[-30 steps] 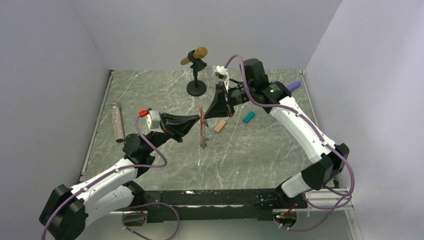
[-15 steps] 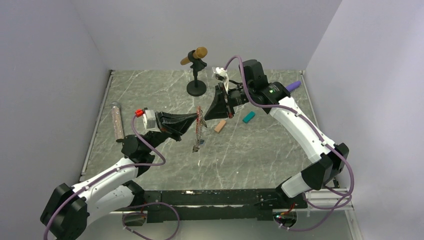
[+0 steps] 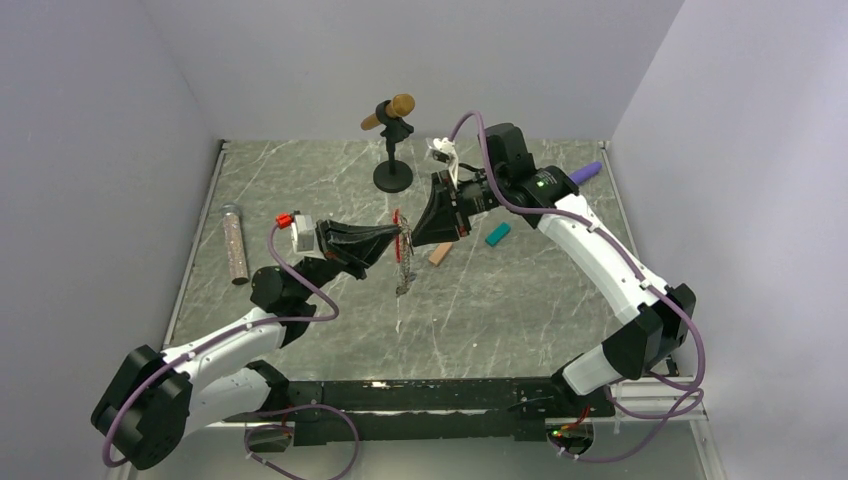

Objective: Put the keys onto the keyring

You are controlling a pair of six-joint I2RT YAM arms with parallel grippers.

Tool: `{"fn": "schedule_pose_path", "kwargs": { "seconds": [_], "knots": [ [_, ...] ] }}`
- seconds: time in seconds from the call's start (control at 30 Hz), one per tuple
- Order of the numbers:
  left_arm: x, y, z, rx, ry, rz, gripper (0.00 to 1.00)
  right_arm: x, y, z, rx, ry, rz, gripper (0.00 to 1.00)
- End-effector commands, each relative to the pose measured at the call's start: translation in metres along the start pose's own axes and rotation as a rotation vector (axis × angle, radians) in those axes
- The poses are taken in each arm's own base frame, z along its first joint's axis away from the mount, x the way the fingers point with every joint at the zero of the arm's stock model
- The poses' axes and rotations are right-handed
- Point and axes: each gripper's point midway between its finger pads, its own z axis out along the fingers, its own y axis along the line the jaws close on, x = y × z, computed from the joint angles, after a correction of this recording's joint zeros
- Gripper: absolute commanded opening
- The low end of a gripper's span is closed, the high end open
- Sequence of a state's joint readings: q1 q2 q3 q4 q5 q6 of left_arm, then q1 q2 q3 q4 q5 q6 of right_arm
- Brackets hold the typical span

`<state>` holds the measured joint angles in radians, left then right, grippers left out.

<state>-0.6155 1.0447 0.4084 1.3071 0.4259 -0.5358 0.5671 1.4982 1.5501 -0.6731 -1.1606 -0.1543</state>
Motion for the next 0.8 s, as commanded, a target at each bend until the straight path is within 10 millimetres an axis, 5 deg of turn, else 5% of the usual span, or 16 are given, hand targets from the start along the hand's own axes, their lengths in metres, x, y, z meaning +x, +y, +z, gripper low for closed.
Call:
{"fn": "schedule_pose_path", "kwargs": {
  "seconds": [0.0, 0.17, 0.43, 0.67, 0.77],
  "knots": [
    [-0.029, -0.017, 0.007, 0.078, -0.073, 0.062, 0.0, -0.025, 0.015, -0.016, 0.001, -0.041, -0.13, 0.28],
    [-0.017, -0.019, 0.007, 0.106, -0.009, 0.066, 0.0, -0.026, 0.023, -0.021, -0.001, -0.034, -0.22, 0.37],
    [-0.011, -0.021, 0.009, 0.132, 0.01, 0.049, 0.0, -0.021, 0.026, -0.015, -0.035, -0.019, -0.256, 0.38],
    [-0.011, -0.02, 0.012, 0.135, 0.008, 0.041, 0.0, -0.017, 0.025, -0.005, -0.045, -0.002, -0.239, 0.32],
    [-0.01, -0.019, 0.011, 0.125, 0.01, 0.039, 0.0, -0.02, 0.024, -0.003, -0.045, -0.005, -0.231, 0.2]
  ]
}}
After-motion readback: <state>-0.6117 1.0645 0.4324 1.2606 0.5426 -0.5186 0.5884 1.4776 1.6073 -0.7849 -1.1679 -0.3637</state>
